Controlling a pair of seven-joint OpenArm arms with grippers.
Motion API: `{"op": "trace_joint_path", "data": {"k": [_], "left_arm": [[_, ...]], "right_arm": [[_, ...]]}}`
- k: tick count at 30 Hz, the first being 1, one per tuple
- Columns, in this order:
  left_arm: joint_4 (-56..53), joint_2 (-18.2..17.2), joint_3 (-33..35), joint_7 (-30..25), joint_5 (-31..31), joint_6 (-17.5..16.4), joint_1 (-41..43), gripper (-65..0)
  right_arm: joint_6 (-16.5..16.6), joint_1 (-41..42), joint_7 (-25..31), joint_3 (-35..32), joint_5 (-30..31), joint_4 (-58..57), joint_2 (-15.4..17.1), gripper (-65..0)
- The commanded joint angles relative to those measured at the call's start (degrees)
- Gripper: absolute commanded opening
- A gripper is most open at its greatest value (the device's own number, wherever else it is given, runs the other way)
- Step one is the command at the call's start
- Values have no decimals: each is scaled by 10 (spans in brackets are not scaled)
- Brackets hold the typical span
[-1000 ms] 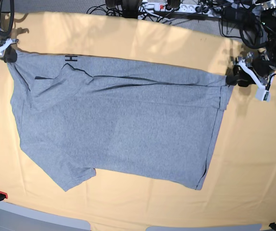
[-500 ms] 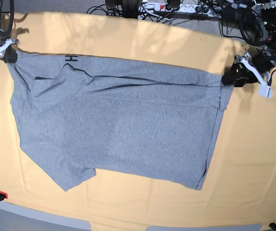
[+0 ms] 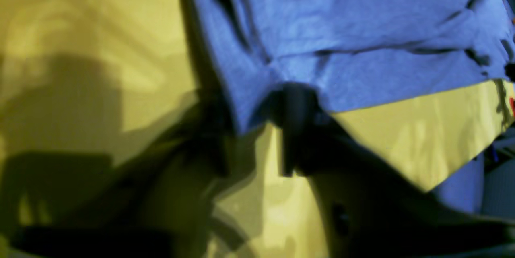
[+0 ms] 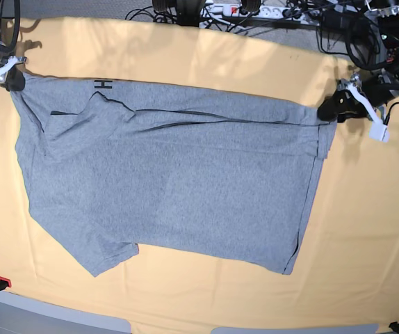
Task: Layout the t-shirt on the table in an organized manner, then fold the t-shirt properly
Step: 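Pull both shoulder corners apart with both grippers to unfold the edge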
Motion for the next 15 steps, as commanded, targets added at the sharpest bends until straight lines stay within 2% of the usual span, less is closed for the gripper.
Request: {"op": "trace_joint_path", "data": {"k": [1,2,3,10,15], "left_arm": [[5,-9,0,4,2,0,-1,-587],[5,-10,0,5,3,0,-2,-642],[5,-12,0,4,5,0,-4,-650],[5,-46,-1,5,14,0,-31,-650],[5,-58,-1,6,10,0,-45,-650]], "right_arm": [[3,0,9,4,6,7,14,-650],[3,0,8,4,6,7,14,-650],[3,0,8,4,7,7,14,-650],[3,0,6,4,6,7,15,-650],[3,-2,-27,4,11,11,21,-650]]}}
